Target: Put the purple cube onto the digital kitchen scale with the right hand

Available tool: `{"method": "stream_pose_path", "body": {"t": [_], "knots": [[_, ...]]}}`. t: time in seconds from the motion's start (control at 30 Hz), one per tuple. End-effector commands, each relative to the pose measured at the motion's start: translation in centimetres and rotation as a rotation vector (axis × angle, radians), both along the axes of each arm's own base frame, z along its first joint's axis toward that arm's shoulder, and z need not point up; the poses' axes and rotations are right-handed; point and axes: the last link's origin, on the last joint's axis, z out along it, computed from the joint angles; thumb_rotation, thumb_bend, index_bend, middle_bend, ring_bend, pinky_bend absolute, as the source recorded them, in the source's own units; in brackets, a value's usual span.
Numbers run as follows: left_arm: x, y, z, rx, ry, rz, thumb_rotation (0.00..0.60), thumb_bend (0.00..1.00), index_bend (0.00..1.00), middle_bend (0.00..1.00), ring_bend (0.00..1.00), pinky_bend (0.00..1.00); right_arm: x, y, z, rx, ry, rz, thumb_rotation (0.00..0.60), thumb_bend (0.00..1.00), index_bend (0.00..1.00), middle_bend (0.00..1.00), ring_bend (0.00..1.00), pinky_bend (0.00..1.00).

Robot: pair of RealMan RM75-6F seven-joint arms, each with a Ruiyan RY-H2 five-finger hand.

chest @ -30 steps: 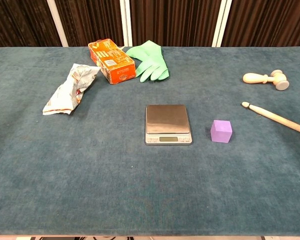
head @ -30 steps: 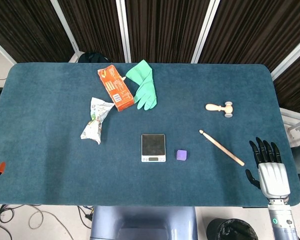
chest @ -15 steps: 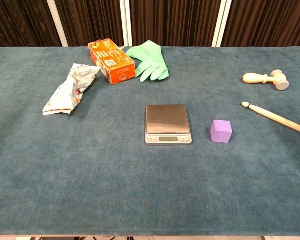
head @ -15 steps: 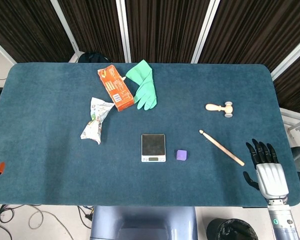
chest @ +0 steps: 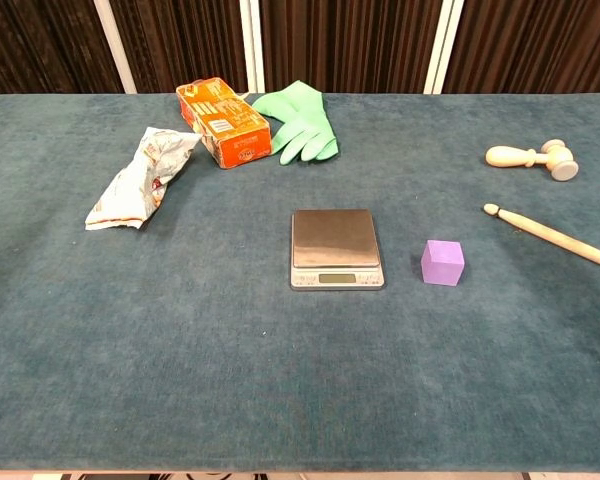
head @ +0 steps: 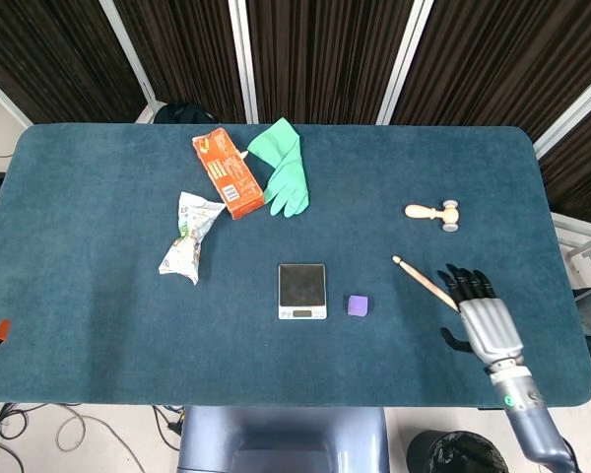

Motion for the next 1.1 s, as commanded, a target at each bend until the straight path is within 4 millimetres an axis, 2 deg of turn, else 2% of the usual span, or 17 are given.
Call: {"method": "stream_pose_path", "body": {"t": [0.03, 0.3, 0.57, 0.77, 1.1], "knots": [[0.0, 0.0, 0.0, -0.001, -0.001, 0.0, 0.6, 0.25, 0.02, 0.0, 0.0, 0.0, 2.8, -1.7, -2.6, 0.095, -0.003, 0.005, 0.6, 0.37, 0.01, 0.0, 0.0, 0.0], [0.0, 0.0, 0.0, -0.002, -0.001, -0.001, 0.6, 0.25, 0.02, 0.0, 0.0, 0.0, 6.0, -3.2, -5.9, 0.179, -0.005, 0.003, 0.6, 0.37, 0.08, 0.0, 0.0, 0.0], [-0.1, 0.0, 0.0, -0.003, 0.0, -0.001, 0.6, 0.25, 0.02, 0.0, 0.0, 0.0, 8.8, -4.7, -8.9, 0.191, -0.02, 0.001, 0.6, 0.37, 0.22, 0.0, 0.0, 0.0], [-0.1, 0.0, 0.1, -0.006, -0.004, -0.002, 0.6, 0.25, 0.02, 0.0, 0.0, 0.0, 9.3, -5.3, -10.2, 0.17, -0.045, -0.032, 0.6, 0.37, 0.36, 0.0, 0.0, 0.0], [-0.1, 0.0, 0.1, -0.007, -0.004, -0.001, 0.6, 0.25, 0.02, 0.0, 0.0, 0.0, 8.6, -5.7, -10.8, 0.169, -0.017, -0.06, 0.6, 0.37, 0.37, 0.0, 0.0, 0.0]]}}
